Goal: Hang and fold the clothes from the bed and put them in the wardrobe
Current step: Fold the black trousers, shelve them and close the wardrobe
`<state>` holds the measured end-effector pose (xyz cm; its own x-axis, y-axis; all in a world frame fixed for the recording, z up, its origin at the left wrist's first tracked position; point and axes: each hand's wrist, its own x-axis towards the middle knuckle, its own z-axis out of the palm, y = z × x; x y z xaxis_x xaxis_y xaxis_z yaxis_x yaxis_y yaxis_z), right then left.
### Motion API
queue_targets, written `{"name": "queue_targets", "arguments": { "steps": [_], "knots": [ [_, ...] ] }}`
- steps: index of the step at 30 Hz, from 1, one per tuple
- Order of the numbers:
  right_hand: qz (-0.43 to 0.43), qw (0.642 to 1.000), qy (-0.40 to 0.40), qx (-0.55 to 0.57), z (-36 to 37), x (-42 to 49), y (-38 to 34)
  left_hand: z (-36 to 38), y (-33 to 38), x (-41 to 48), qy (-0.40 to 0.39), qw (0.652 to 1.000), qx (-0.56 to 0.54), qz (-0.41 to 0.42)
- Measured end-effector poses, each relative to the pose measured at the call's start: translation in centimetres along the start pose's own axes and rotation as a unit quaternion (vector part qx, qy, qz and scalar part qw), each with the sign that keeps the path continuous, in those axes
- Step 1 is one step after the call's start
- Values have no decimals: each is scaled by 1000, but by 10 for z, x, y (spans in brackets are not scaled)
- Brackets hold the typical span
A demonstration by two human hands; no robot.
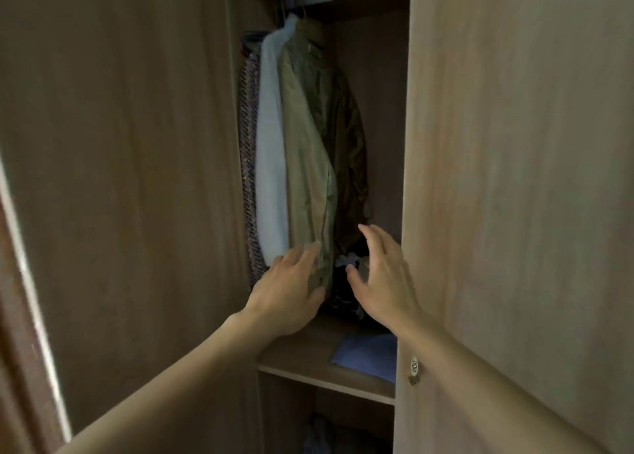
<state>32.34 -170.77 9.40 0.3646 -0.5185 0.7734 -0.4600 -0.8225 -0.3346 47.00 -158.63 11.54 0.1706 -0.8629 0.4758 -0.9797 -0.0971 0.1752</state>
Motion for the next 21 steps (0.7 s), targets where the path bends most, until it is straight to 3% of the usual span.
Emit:
{"name": "queue_targets", "arguments": {
  "steps": [14, 21],
  "knots": [
    [-17, 998, -53, 5, 70, -30, -178, -106, -115, -103, 97, 993, -15, 68],
    [-42, 996, -78, 2, 89, -44, -233, -147, -160, -133, 249, 963, 30, 97]
  ]
}}
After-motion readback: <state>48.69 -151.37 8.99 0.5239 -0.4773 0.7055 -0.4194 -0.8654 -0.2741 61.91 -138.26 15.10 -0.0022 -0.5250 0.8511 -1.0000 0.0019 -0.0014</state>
